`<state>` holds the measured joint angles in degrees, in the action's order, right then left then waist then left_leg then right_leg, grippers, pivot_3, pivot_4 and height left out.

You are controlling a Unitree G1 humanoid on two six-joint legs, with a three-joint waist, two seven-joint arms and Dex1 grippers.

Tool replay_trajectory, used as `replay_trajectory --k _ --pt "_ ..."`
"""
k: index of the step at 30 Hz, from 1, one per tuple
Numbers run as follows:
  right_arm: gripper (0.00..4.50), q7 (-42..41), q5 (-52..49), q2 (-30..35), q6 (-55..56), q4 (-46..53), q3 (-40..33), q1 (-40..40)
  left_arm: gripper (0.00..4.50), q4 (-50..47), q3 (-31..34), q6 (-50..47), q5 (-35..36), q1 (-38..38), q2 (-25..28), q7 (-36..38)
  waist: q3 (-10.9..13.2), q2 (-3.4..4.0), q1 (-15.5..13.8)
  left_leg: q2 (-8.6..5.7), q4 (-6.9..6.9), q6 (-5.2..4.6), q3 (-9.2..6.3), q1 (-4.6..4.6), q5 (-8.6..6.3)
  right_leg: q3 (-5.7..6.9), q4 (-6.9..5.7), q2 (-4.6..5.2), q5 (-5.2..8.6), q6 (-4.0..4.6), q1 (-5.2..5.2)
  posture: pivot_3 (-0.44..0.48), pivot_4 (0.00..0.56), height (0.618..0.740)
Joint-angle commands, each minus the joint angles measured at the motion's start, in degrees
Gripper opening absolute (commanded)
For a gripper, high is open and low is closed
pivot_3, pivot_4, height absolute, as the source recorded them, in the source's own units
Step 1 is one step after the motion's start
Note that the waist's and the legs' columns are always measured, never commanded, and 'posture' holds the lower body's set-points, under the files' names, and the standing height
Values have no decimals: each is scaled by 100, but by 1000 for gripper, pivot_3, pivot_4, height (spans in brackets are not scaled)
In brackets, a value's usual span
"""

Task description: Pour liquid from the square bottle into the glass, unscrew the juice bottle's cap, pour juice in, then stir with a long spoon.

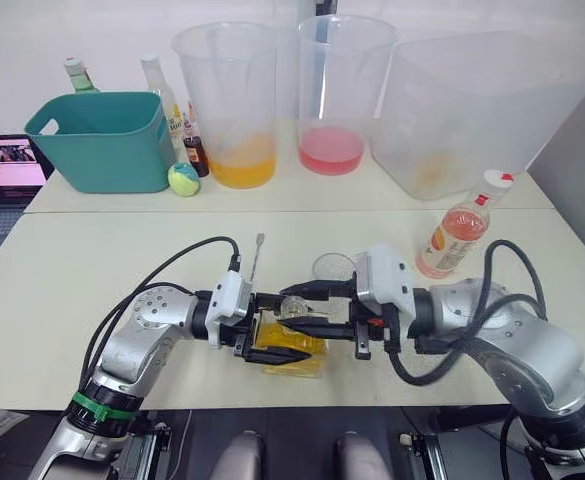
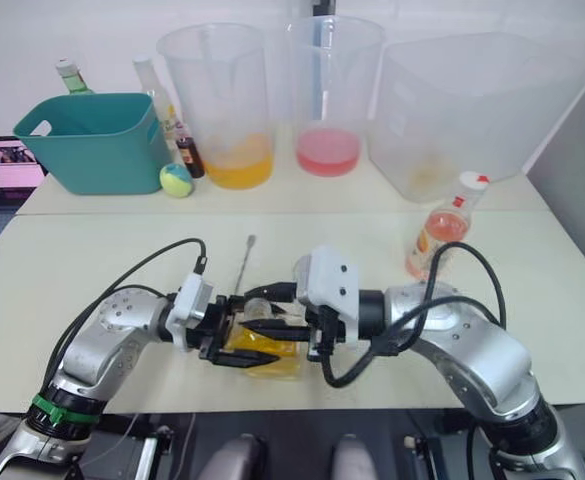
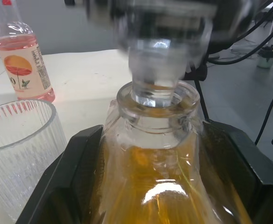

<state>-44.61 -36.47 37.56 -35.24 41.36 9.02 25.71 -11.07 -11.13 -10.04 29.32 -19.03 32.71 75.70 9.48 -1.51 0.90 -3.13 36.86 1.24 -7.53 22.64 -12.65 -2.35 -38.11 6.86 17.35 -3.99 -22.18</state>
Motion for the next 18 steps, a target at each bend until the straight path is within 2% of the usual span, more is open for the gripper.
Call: replay_trajectory --k 1,6,8,9,12,15,18 --pt "1025 13 247 39 392 60 -300 88 2822 -26 -126 -48 -128 151 144 151 0 0 3 0 0 0 0 0 0 0 0 0 0 0 0 0 150 738" --pt "1025 -1 121 91 353 57 -530 -67 2822 -31 -138 -37 -111 177 149 149 -1 1 12 2 -3 0 0 -2 0 -1 0 -2 -1 2 -1 0 150 738" --pt "1025 89 -137 58 238 63 -799 -125 2822 -23 -141 -26 -117 179 146 147 0 1 11 2 -3 0 0 -2 0 -2 1 -2 -1 2 0 0 150 738" --pt "1025 115 -476 129 98 30 -1190 -249 2822 -7 -136 -19 -120 174 143 144 0 1 7 2 -3 0 0 -2 0 -2 1 -2 -1 2 0 0 150 738" --pt "1025 -31 -747 506 -24 -250 -2414 -1230 2822 23 -118 7 -121 170 142 140 -2 -1 -44 1 -4 -3 0 -1 -2 -2 4 -2 -1 2 5 0 150 738" --pt "1025 -131 -471 567 241 -641 -3047 -2229 2822 53 -109 47 -132 165 119 129 -3 1 -43 -1 -3 -9 7 -4 -6 -6 6 0 -1 2 9 0 150 738" --pt "1025 -102 -125 438 614 -1011 -3339 -2891 2822 72 -102 79 -142 156 92 100 -6 9 -25 0 -4 -14 10 -11 -8 -8 3 -2 -1 3 13 0 150 738"
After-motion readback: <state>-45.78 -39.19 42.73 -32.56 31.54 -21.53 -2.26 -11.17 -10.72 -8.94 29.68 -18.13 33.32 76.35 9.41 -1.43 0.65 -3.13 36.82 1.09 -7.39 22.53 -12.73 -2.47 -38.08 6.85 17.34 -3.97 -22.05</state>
